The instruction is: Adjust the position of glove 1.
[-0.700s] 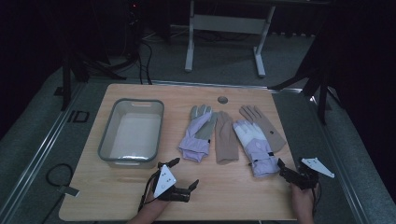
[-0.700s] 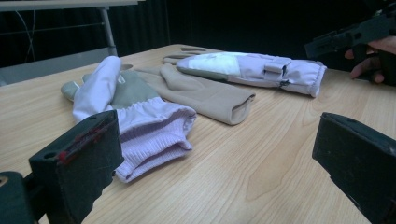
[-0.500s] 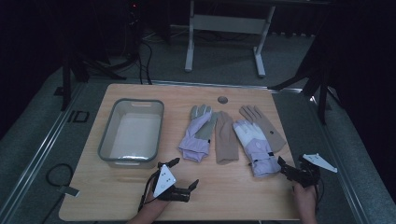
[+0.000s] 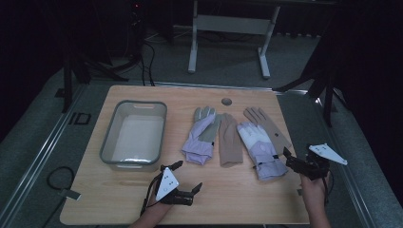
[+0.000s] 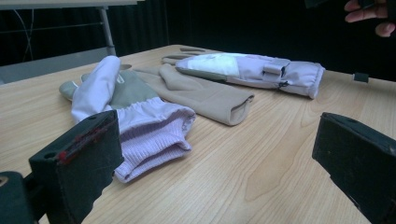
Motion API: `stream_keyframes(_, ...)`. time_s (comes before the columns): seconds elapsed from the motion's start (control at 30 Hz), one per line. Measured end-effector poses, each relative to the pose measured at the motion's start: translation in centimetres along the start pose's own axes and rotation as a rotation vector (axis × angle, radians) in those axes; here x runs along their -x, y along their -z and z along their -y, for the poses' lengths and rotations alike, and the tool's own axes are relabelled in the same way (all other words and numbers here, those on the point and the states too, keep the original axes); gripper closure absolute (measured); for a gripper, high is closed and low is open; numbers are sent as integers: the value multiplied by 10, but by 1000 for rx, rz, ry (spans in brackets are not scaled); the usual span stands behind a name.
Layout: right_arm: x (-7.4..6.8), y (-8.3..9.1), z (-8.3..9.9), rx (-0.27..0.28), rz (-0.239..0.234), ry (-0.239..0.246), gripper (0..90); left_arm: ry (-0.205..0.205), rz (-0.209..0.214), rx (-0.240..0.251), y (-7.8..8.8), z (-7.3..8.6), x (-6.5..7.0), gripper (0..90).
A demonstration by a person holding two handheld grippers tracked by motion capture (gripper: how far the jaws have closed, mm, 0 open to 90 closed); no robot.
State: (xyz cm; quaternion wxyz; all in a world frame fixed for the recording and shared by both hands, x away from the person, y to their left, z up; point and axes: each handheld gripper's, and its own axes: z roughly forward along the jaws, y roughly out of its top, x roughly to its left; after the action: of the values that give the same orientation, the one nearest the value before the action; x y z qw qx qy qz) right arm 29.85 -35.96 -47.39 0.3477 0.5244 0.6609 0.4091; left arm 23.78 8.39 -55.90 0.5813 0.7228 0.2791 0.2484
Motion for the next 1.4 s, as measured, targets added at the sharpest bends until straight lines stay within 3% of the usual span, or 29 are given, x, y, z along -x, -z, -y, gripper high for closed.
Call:
stream_keyframes(0.13, -6, -3, 20, 58, -35, -4, 114, -1, 2, 1, 0, 0, 0, 16)
stream_keyframes(0.2, -9, -7, 34, 41, -24, 1, 122, -1, 3, 1, 0, 0, 0, 16)
stream_keyframes(0.3, -8, -13, 55, 6, -64, 14, 121, -2, 5, 1, 0, 0, 0, 16)
stream_keyframes(0.37, -7, -15, 63, -25, -32, 28, 122, -3, 5, 2, 0, 0, 1, 16)
stream_keyframes(0.5, 0, -20, 76, -58, 22, 11, 127, -2, 6, 4, -1, 0, 1, 16)
stream_keyframes(0.53, 3, -21, 77, -68, 21, -12, 127, -2, 6, 4, -1, 0, 1, 16)
stream_keyframes(0.6, 5, -21, 75, -59, 15, -38, 127, 0, 6, 3, 0, 0, 0, 16)
stream_keyframes(0.7, 6, -21, 73, -50, 25, -39, 128, 3, 7, 4, 0, 0, 0, 16)
stream_keyframes(0.9, 10, -19, 65, -25, -6, -64, 128, 6, 7, 6, 0, 0, 0, 16)
stream_keyframes(1.03, 10, -18, 54, -40, -18, -61, 127, 9, 8, 7, 0, 0, 0, 16)
stream_keyframes(1.4, 3, -10, 10, -9, -47, -43, 134, 12, 8, 7, 0, 0, -1, 16)
